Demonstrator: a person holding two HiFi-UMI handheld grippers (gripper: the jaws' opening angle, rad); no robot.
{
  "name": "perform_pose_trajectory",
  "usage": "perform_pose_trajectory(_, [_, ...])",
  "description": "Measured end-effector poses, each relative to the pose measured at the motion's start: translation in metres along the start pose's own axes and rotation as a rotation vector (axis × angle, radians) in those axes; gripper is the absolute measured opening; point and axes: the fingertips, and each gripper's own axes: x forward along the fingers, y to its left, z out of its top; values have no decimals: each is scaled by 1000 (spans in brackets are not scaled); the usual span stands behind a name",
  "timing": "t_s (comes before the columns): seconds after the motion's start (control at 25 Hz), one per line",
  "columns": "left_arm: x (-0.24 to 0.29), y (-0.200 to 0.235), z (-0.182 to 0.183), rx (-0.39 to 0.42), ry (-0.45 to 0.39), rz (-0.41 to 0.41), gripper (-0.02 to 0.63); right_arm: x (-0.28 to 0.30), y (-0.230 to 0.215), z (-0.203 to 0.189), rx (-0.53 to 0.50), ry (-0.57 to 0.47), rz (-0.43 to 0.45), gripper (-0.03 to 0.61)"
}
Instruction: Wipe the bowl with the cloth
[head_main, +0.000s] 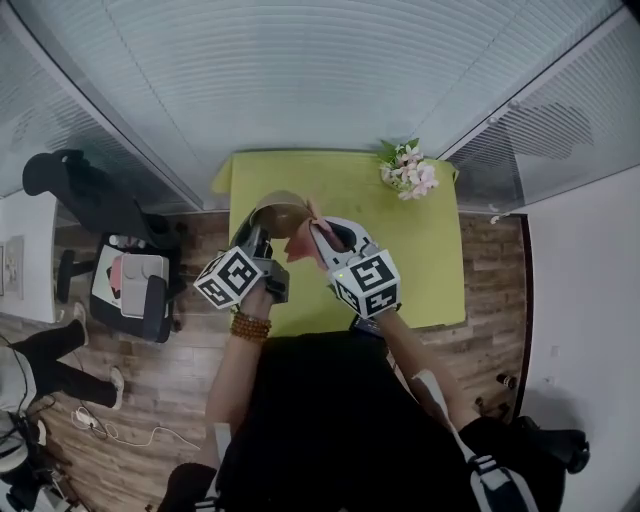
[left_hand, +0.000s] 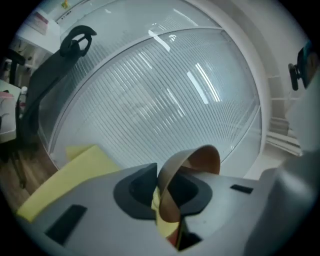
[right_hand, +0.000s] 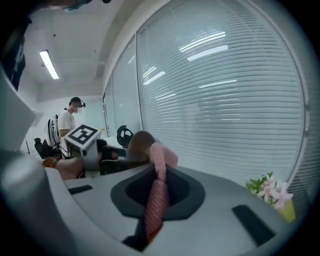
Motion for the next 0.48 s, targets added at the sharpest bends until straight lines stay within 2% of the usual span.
perform_pose_trajectory(0.12, [-4, 34, -2, 0, 30, 91, 26, -12, 5, -4, -62, -20, 32, 11])
perform_pose_trajectory(0.2, [-2, 48, -9, -38, 56, 94, 26, -19, 0, -4, -64, -49, 27, 11])
perform_pose_trajectory(0.28, [3, 58, -23, -42, 116, 87, 26, -20, -6, -6, -50, -64, 5, 11])
perform_pose_trajectory(0.48, [18, 92, -93, 90, 346, 145, 26, -28, -25, -16, -6, -81, -47, 11])
